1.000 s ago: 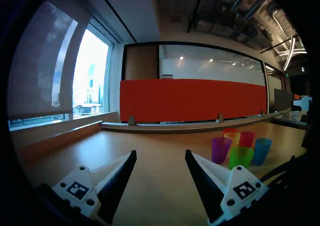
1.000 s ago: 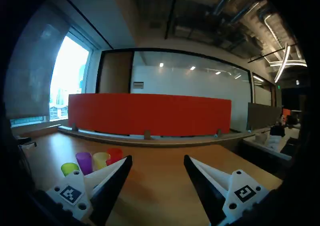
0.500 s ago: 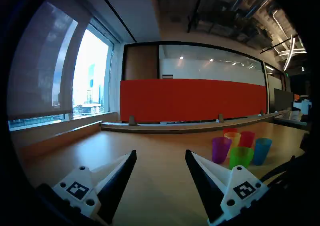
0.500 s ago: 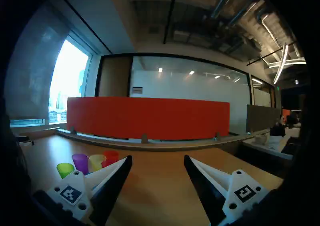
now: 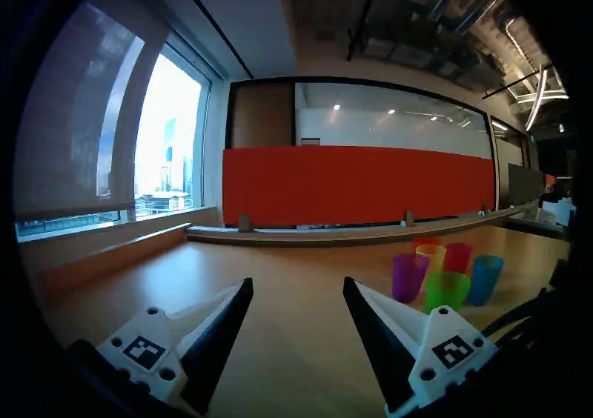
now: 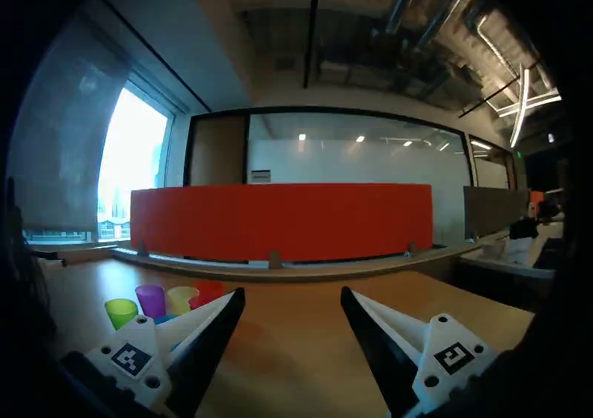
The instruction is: Pour water
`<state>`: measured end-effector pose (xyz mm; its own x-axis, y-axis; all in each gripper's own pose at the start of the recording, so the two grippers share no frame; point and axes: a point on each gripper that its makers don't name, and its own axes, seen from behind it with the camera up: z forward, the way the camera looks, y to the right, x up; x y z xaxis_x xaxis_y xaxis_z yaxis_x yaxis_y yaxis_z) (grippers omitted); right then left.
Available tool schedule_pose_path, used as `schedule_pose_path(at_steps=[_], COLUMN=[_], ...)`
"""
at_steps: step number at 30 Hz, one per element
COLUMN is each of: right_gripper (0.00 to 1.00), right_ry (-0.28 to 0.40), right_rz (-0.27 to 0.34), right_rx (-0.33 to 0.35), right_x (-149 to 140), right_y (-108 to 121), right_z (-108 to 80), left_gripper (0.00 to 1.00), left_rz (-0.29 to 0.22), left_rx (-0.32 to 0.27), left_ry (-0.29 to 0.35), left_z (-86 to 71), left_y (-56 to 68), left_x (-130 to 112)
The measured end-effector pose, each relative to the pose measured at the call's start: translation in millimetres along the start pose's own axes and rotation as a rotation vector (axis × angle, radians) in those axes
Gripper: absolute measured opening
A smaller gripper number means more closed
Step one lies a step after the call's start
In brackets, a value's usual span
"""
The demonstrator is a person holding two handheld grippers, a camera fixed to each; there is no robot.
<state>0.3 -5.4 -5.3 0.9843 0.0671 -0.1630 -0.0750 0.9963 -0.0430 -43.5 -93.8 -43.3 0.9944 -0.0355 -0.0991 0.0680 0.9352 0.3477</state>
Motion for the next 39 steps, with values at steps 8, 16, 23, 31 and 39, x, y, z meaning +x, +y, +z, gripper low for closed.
schedule_pose_path(at_steps=[8,16,23,31,39], right_gripper=[1.0,1.0,1.0,1.0,1.0], right_ry=[-0.018,-0.039,-0.058,-0.079,-0.092], right_rz=[0.021,0.024,0.015,-0.009,-0.013], right_rx=[-0.026,-0.038,-0.039,-0.038,-0.037], right_x=[-16,-28,-34,-41,-43], right_y=[15,24,26,23,20], right_z=[2.1,3.1,3.5,5.8,5.3], left_gripper=[0.9,0.9,0.9,0.9,0.9], left_rz=[0.0,0.0,0.0,0.0,0.0], left_rx=[0.0,0.0,0.0,0.0,0.0], left_ry=[0.0,0.0,0.0,0.0,0.0], left_z=[-0.3,-0.1,0.1,-0.3,-0.1], left_y=[0.2,0.6,0.2,0.4,0.0], left_x=[0,0,0,0,0])
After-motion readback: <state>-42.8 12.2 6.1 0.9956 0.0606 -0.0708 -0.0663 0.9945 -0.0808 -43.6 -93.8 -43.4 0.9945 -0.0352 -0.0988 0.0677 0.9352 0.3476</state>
